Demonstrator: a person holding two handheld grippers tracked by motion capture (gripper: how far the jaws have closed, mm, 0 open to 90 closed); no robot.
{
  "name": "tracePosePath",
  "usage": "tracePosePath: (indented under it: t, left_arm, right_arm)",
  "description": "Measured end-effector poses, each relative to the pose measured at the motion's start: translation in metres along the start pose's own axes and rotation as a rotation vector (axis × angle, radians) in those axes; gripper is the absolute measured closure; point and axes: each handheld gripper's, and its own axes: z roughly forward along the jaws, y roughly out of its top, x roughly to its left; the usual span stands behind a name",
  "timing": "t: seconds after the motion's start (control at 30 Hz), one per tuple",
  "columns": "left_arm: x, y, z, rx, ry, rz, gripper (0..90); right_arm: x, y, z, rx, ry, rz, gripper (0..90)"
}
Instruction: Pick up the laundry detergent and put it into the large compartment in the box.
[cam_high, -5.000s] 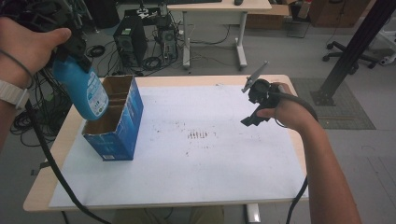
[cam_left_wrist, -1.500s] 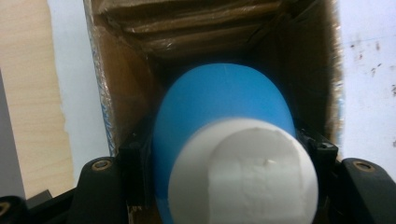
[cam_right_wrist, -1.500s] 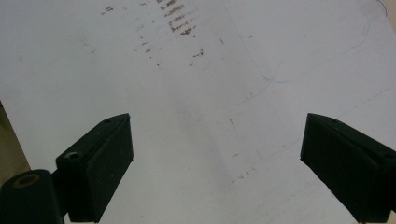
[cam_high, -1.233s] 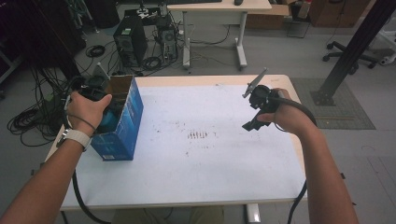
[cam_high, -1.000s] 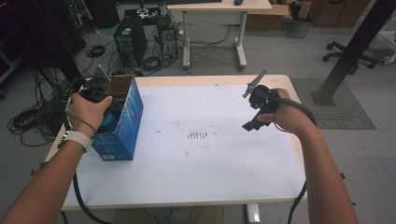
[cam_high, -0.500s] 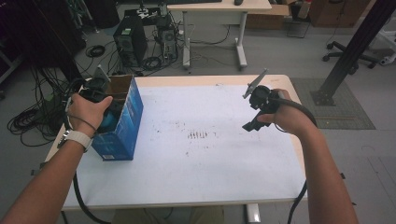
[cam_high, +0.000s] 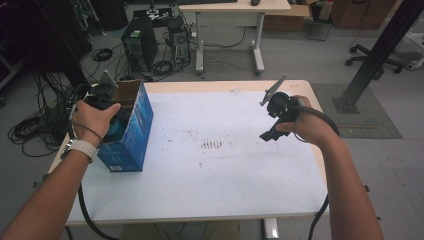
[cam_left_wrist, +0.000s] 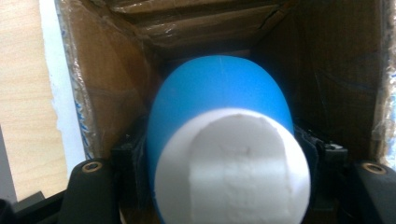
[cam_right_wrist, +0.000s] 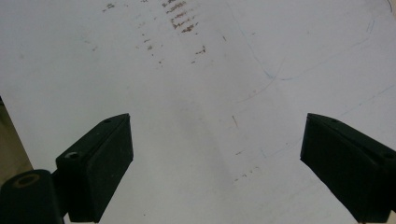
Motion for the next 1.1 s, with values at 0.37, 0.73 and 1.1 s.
tracePosePath:
  t: [0.37, 0.73, 1.1]
  left_arm:
    - [-0.001, 0.002, 0.0, 0.022, -0.02, 0.002, 23.9]
    - [0.0, 0.002, -0.004, 0.026, -0.038, -0.005, 23.2]
    - [0.002, 0.001, -0.012, 0.032, -0.06, -0.001, 23.0]
  right_arm:
    - [0.0, -0.002, -0.001, -0.003, -0.001, 0.004, 9.2]
    - [0.001, -0.003, -0.002, -0.003, 0.0, 0.008, 9.2]
    - [0.002, -0.003, -0.003, -0.005, 0.003, 0.01, 9.2]
